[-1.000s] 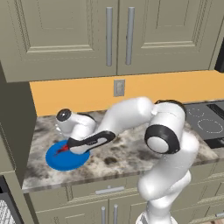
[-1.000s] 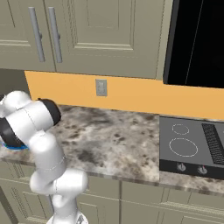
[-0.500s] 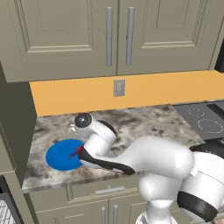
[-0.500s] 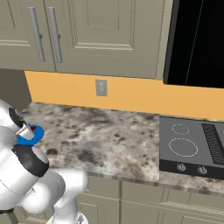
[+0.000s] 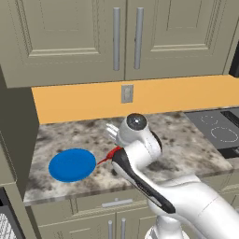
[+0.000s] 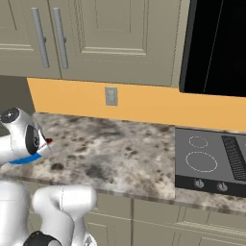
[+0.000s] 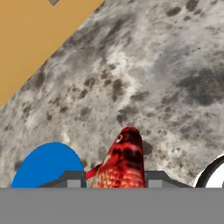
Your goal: Place the fish on the top rack of the oven, and slide the tray back inside. Close the oven door.
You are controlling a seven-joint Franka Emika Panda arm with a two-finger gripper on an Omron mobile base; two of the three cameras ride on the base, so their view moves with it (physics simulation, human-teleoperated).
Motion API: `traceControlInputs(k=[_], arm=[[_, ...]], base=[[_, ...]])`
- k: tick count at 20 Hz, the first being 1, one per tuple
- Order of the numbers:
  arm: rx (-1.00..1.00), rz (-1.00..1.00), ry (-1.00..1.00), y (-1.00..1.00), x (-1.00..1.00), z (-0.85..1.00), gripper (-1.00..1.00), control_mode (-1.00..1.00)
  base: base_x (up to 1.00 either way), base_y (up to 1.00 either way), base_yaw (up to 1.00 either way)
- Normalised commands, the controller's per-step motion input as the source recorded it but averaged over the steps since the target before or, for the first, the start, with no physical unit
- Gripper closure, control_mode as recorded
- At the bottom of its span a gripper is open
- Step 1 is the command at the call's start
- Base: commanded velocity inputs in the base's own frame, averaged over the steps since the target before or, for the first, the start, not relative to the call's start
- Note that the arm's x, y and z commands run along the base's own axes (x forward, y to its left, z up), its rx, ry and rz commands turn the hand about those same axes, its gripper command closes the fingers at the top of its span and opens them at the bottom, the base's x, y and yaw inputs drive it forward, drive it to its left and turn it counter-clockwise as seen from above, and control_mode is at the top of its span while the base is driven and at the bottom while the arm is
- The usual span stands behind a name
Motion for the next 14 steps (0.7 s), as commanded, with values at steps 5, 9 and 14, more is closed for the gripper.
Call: traceControlInputs(k=[5,9,14], arm=[[0.0,0.02,0.03,-0.66,-0.38,0.27,1.0,-1.0],[0.0,0.0,0.0,-0.48,-0.31,0.43,1.0,-1.0],[0.0,0.0,0.0,-0.17,-0.13,0.31,1.0,-1.0]], base=[[0.0,0.0,0.0],[0.0,0.0,0.0],[0.0,0.0,0.0]])
